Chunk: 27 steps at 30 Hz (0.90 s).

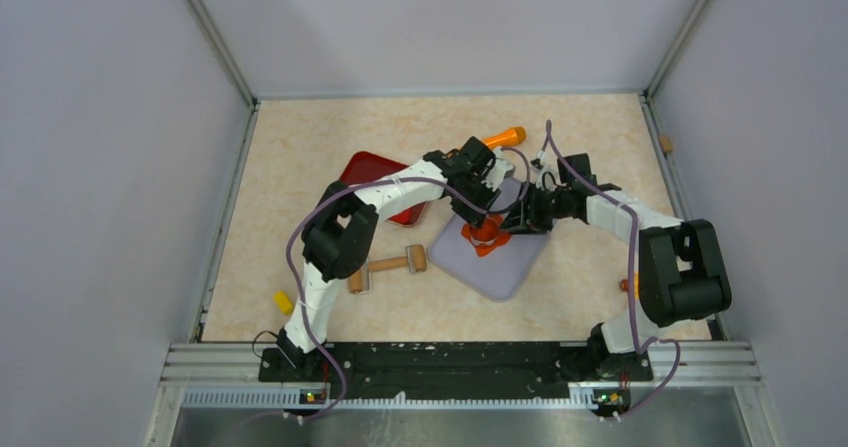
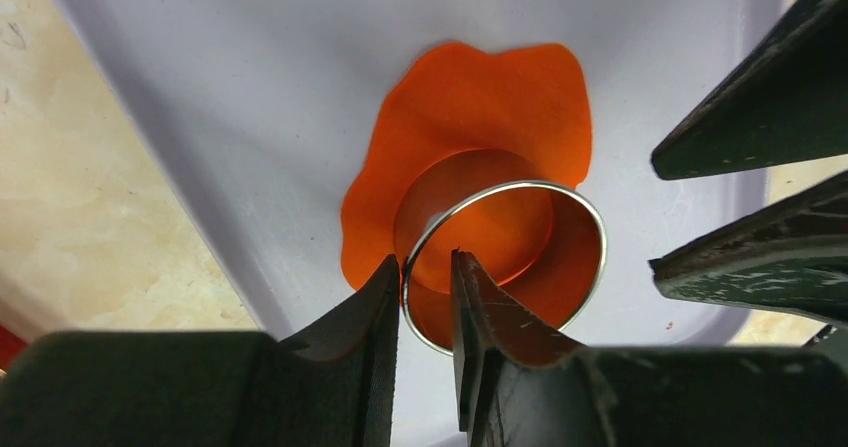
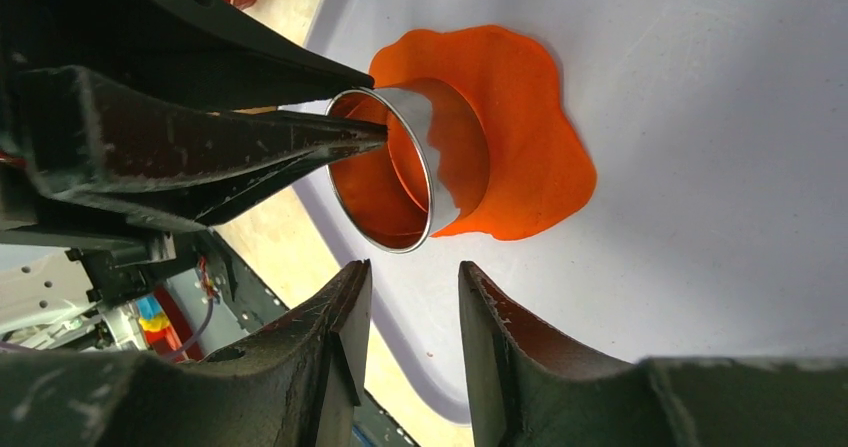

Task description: Roll out the dumpling wrappers from the dough

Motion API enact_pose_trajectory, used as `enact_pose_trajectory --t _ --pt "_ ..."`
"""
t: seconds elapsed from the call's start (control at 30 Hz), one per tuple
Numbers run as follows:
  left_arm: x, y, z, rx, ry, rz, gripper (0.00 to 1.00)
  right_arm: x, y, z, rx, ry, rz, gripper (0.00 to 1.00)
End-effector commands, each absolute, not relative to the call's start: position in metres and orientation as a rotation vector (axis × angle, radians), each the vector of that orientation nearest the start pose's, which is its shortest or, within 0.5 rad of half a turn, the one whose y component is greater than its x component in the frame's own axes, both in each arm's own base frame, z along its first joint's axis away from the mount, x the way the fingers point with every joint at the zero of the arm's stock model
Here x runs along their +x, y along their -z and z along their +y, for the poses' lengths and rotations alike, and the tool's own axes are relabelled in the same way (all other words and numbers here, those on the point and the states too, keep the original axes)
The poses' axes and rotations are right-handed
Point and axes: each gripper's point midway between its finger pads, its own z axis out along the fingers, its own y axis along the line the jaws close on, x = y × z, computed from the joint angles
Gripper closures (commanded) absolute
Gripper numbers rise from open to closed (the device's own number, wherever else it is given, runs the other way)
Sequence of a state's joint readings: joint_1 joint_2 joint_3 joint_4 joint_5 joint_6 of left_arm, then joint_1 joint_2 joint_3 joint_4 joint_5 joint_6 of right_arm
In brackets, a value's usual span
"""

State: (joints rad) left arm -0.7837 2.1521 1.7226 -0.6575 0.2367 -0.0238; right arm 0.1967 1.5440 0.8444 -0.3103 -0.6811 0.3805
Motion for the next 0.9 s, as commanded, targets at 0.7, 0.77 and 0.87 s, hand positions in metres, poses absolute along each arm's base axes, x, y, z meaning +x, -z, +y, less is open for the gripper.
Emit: enact_pose_trajectory --t 0.7,0.77,0.87 --pt "0.3 -0.137 -0.342 0.8 1.033 2.207 0.49 0.305 -0.122 0.157 0.105 -1.133 2.428 0.5" --pt "0.296 -0.127 -0.346 0.786 1.065 2.3 0.5 0.301 -0.119 0.164 0.052 -1.148 2.42 0.52" --pt "0.294 -0.126 -0.355 0.809 1.125 2.22 0.51 0.298 -0.115 0.174 -0.027 -1.175 2.429 0.52"
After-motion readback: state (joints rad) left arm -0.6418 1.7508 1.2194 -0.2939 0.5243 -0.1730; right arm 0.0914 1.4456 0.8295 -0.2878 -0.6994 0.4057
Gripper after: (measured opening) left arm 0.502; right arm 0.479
